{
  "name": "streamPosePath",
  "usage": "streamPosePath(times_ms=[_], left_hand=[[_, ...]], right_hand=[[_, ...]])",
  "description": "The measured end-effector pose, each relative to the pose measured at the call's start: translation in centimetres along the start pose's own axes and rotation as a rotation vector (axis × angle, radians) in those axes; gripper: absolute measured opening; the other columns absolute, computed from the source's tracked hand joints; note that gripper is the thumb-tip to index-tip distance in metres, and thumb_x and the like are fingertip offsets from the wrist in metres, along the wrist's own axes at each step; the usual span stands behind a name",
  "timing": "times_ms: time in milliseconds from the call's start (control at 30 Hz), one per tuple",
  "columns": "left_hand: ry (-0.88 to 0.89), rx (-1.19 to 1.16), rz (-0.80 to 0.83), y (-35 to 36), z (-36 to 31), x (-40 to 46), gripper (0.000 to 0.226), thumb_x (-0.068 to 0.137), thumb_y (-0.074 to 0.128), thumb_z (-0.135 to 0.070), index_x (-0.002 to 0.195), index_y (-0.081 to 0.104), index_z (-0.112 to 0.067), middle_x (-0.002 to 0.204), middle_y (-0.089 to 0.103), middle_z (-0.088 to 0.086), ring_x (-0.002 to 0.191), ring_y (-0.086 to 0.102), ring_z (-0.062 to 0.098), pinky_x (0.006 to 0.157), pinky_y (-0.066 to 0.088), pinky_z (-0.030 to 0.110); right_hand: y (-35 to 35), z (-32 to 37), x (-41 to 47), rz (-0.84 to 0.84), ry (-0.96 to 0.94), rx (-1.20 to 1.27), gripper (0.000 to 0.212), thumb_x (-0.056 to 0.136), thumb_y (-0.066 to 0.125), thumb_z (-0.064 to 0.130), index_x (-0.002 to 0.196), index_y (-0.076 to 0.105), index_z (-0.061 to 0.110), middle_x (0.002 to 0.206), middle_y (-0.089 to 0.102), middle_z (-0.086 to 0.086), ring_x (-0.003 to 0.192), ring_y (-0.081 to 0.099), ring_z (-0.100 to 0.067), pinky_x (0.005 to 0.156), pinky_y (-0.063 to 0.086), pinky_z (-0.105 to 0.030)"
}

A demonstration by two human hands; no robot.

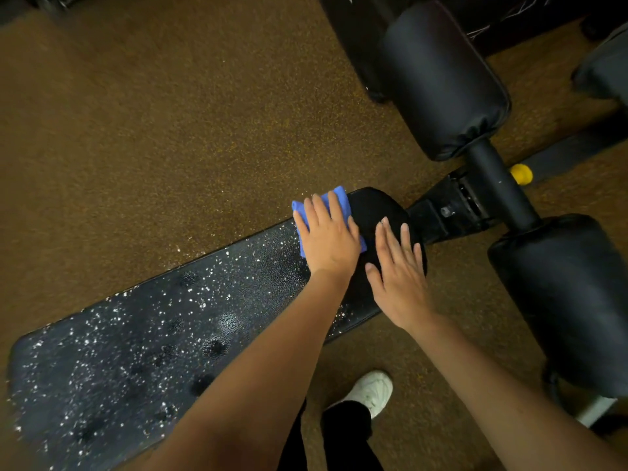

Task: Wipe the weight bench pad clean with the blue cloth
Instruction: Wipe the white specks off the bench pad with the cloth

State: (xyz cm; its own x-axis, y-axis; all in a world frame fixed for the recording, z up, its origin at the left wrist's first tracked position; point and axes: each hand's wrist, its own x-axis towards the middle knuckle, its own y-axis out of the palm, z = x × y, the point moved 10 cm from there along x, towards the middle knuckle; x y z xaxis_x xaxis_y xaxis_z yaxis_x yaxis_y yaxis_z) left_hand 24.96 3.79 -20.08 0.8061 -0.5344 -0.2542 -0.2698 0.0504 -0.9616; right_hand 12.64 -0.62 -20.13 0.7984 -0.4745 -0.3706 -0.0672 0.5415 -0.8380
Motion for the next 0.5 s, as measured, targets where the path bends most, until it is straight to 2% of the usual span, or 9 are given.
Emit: streamPosePath(times_ms=[133, 200, 267, 333, 433, 500], left_hand=[[-0.135, 0.004, -0.044, -0.2, 4.7, -1.5, 0.062, 0.084, 0.018, -0.033, 0.134, 0.041, -0.005, 0.137, 0.043, 0.023, 0.131, 0.035, 0.038, 0.107, 0.024, 0.054], [-0.167, 0.002, -0.018, -0.2, 5.0, -1.3, 0.058, 0.089, 0.023, -0.033, 0.136, 0.037, -0.003, 0.139, 0.039, 0.025, 0.133, 0.03, 0.039, 0.109, 0.019, 0.054], [-0.16, 0.0, 0.023, -0.1, 3.6, -0.6, 0.057, 0.095, 0.031, -0.035, 0.141, 0.026, -0.002, 0.143, 0.031, 0.026, 0.137, 0.021, 0.039, 0.112, 0.01, 0.052], [-0.101, 0.019, 0.036, -0.3, 1.5, 0.1, 0.058, 0.098, 0.029, -0.037, 0.143, 0.019, -0.002, 0.144, 0.029, 0.024, 0.137, 0.019, 0.037, 0.113, 0.008, 0.05], [0.0, 0.029, 0.032, 0.2, -0.3, -0.1, 0.057, 0.097, 0.025, -0.037, 0.144, 0.019, -0.004, 0.146, 0.03, 0.02, 0.137, 0.022, 0.034, 0.113, 0.011, 0.05], [-0.036, 0.04, 0.004, 0.2, 1.1, -0.8, 0.057, 0.094, 0.021, -0.036, 0.143, 0.026, -0.007, 0.145, 0.034, 0.016, 0.137, 0.027, 0.031, 0.11, 0.019, 0.054]], right_hand=[[0.0, 0.0, -0.1, 0.052, -0.009, -0.006, 0.069, 0.098, 0.031, 0.035, 0.146, -0.014, 0.016, 0.156, -0.018, 0.002, 0.142, -0.02, -0.022, 0.114, -0.008, -0.041], [0.0, 0.1, 0.0, 0.058, -0.004, 0.001, 0.069, 0.098, 0.032, 0.035, 0.147, -0.012, 0.016, 0.155, -0.018, 0.002, 0.142, -0.019, -0.023, 0.114, -0.007, -0.042], [0.0, 0.2, 0.0, 0.05, 0.0, 0.01, 0.067, 0.098, 0.033, 0.033, 0.148, -0.008, 0.015, 0.156, -0.014, 0.002, 0.143, -0.017, -0.024, 0.115, -0.006, -0.043], [0.0, 0.2, 0.0, 0.054, 0.006, 0.012, 0.066, 0.098, 0.033, 0.031, 0.148, -0.007, 0.015, 0.156, -0.014, 0.002, 0.142, -0.018, -0.023, 0.115, -0.006, -0.042], [0.0, 0.0, 0.0, 0.057, 0.001, 0.003, 0.067, 0.098, 0.033, 0.031, 0.148, -0.008, 0.015, 0.156, -0.015, 0.002, 0.142, -0.019, -0.021, 0.114, -0.008, -0.041], [0.1, 0.0, 0.0, 0.059, -0.005, -0.005, 0.068, 0.097, 0.034, 0.032, 0.148, -0.009, 0.015, 0.156, -0.016, 0.002, 0.142, -0.019, -0.022, 0.114, -0.008, -0.04]])
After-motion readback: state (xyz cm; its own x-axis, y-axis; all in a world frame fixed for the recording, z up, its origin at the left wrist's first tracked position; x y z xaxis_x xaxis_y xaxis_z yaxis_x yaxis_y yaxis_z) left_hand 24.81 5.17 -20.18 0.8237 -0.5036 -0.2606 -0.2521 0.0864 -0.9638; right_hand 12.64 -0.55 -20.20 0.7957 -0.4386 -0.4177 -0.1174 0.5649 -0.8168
